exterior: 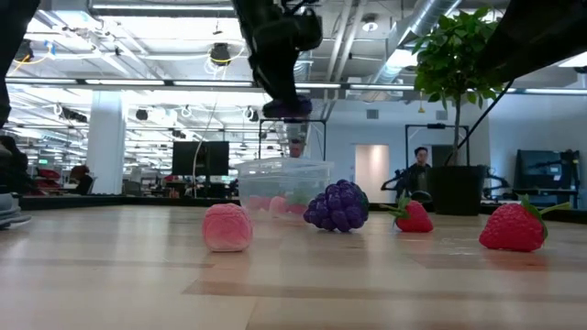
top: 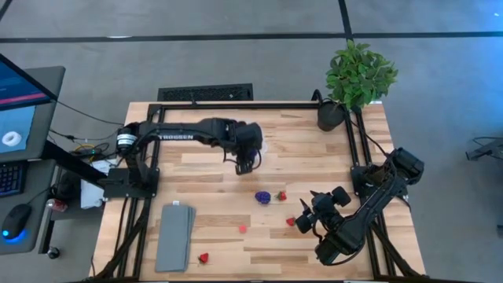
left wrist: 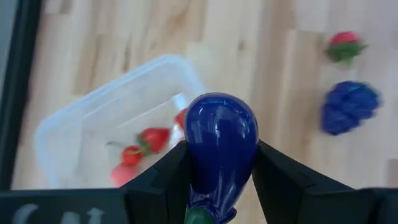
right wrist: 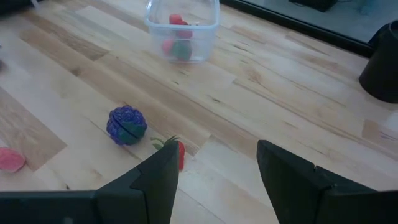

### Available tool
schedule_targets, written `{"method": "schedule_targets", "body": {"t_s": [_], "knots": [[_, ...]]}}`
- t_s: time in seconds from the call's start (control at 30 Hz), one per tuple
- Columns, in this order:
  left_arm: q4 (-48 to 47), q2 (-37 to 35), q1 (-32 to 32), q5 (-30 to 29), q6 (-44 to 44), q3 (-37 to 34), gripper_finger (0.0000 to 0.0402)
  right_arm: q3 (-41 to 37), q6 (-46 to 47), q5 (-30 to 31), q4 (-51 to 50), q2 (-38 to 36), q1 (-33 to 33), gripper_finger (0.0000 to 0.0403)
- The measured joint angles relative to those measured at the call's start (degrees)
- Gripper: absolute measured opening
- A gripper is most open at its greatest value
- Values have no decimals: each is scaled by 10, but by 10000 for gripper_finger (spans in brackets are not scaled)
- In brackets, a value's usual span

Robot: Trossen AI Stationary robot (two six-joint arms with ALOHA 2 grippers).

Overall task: Pick and placing Produce into tupperware
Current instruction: Put the eggplant into the transparent container

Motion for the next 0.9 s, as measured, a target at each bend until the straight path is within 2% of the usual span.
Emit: {"method": "schedule_targets", "body": {"t_s": [0.53, 0.9], "knots": [[7, 0, 145, 9, 90, -3, 139, 0, 0, 0, 3, 0, 0, 240], [45, 15, 176, 56, 104, -4, 139, 0, 0, 0, 3, 0, -9, 240]]}}
